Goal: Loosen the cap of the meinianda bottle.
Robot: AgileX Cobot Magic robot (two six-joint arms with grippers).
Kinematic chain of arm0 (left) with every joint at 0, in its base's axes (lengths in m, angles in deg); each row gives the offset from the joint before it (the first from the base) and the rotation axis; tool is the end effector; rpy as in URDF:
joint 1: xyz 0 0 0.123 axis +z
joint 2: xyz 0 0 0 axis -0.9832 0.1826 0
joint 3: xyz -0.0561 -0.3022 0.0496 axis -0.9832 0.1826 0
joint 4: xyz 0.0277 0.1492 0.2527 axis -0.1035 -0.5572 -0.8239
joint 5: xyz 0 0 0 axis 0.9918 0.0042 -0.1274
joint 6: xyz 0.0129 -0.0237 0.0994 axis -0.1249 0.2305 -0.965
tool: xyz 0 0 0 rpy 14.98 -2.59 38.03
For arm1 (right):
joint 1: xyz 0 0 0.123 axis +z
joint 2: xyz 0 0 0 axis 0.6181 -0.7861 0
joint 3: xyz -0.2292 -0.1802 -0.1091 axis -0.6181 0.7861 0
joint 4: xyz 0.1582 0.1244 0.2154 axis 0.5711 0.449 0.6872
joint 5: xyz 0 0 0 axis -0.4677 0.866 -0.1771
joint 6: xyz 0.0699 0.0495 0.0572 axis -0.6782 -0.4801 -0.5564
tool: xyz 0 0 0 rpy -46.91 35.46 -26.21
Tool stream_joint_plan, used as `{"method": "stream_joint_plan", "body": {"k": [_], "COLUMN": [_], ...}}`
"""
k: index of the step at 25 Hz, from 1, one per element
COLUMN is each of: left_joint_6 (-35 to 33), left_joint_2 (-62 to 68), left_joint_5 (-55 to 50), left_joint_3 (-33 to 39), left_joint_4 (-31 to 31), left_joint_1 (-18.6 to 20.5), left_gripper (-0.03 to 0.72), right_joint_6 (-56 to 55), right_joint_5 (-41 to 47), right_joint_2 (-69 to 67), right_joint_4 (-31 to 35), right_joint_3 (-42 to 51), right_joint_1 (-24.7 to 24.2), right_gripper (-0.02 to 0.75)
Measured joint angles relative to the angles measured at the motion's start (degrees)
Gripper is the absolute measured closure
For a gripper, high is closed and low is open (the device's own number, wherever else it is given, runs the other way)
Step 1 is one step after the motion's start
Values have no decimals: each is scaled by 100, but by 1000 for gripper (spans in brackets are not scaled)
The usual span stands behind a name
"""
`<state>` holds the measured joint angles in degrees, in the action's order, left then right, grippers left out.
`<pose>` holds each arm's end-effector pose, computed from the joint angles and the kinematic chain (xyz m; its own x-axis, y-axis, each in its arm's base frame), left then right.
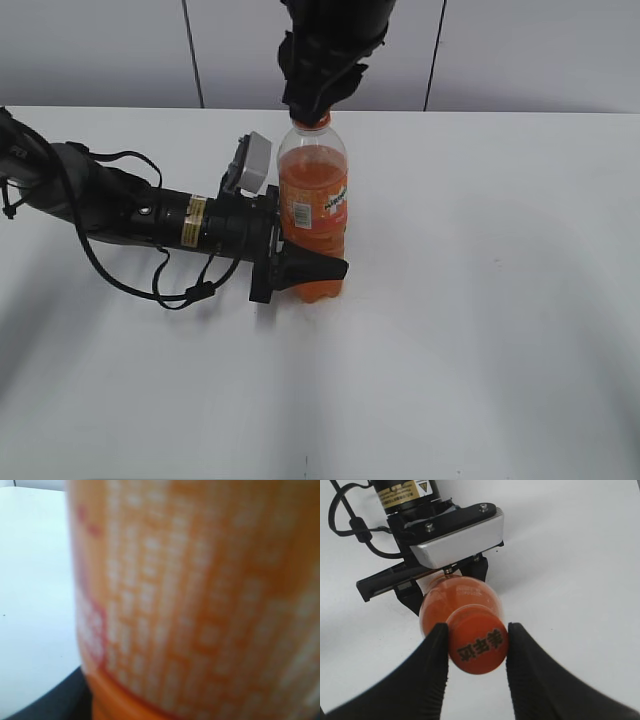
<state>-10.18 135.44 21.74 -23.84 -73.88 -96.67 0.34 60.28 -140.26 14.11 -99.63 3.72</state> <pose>0.4091 -0.2270 0.0413 -0.0839 0.2729 -0.9584 0.9955 -0.0190 -0.0926 0.3624 0.3252 0.3306 -0.2003 -0.9260 -0.3202 -0.9369 0.2766 -0.2138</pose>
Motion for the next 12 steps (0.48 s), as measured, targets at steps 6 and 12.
{"method": "stream_joint_plan", "body": {"k": [6, 12], "left_joint_6": [-16, -27], "left_joint_2": [0, 0], "left_joint_5": [6, 6], "left_joint_3": [0, 0], "left_joint_4": [-7, -17], "left_joint_1": [0, 0], "left_gripper": [279, 279], "right_joint_6": [786, 1523], "right_joint_5": [0, 0], "right_joint_2": [4, 4], "right_joint_4": [0, 0], "right_joint_3": [0, 0], "right_joint_1": [-12, -16], "right_gripper": [469, 469]}}
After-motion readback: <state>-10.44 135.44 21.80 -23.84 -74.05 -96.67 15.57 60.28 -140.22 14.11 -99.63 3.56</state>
